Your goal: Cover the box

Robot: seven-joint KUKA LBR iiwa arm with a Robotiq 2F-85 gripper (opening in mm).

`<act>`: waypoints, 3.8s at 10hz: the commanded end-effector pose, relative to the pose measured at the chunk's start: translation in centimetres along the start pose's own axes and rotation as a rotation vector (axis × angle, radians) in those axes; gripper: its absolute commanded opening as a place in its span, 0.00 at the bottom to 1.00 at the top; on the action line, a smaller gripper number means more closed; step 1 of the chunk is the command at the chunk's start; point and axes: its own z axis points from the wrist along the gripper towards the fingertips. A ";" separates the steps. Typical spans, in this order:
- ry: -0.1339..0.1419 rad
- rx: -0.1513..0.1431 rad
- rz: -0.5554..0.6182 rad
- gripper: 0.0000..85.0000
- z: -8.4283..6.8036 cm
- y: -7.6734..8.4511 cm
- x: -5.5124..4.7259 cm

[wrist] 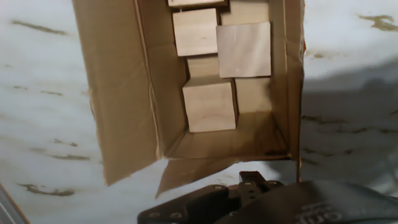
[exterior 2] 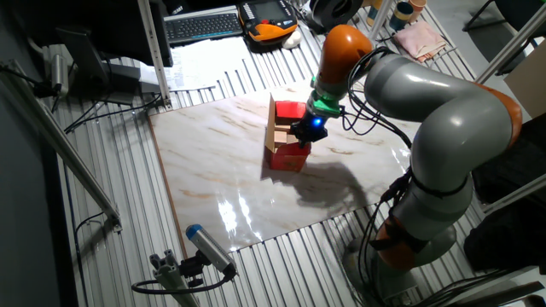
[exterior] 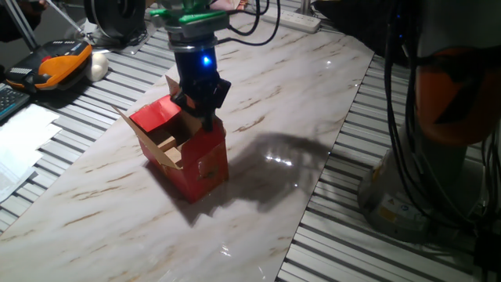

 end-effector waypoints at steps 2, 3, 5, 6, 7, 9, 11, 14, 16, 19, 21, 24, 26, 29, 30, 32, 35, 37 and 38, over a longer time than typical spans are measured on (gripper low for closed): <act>-0.035 0.012 0.000 0.00 0.8 0.5 -1.0; -0.048 0.036 -0.011 0.00 1.4 0.8 -1.8; -0.058 0.038 -0.014 0.00 1.8 1.2 -3.1; -0.069 0.043 -0.011 0.00 2.3 1.3 -3.6; -0.082 0.052 -0.012 0.00 3.1 1.5 -4.0; -0.090 0.045 -0.017 0.00 4.3 1.7 -4.5; -0.105 0.045 -0.019 0.00 5.6 1.8 -4.8; -0.114 0.029 -0.019 0.00 6.9 1.9 -5.0; -0.116 0.027 -0.021 0.00 7.2 1.9 -4.9; -0.118 0.027 -0.025 0.00 6.9 2.0 -4.9; -0.104 0.014 -0.017 0.00 5.7 2.1 -4.8; -0.096 0.036 -0.019 0.00 3.6 1.9 -4.7; -0.091 0.046 -0.015 0.00 1.5 1.4 -3.9; -0.081 0.058 -0.024 0.00 -0.7 0.4 -2.9; -0.079 0.048 -0.020 0.00 -0.8 0.3 -2.9; -0.080 0.048 -0.021 0.00 -0.7 0.3 -3.0; -0.080 0.063 -0.033 0.00 -0.7 0.3 -3.0; -0.098 0.069 -0.044 0.00 -0.7 0.3 -3.0; -0.125 0.094 -0.041 0.00 -0.7 0.3 -3.0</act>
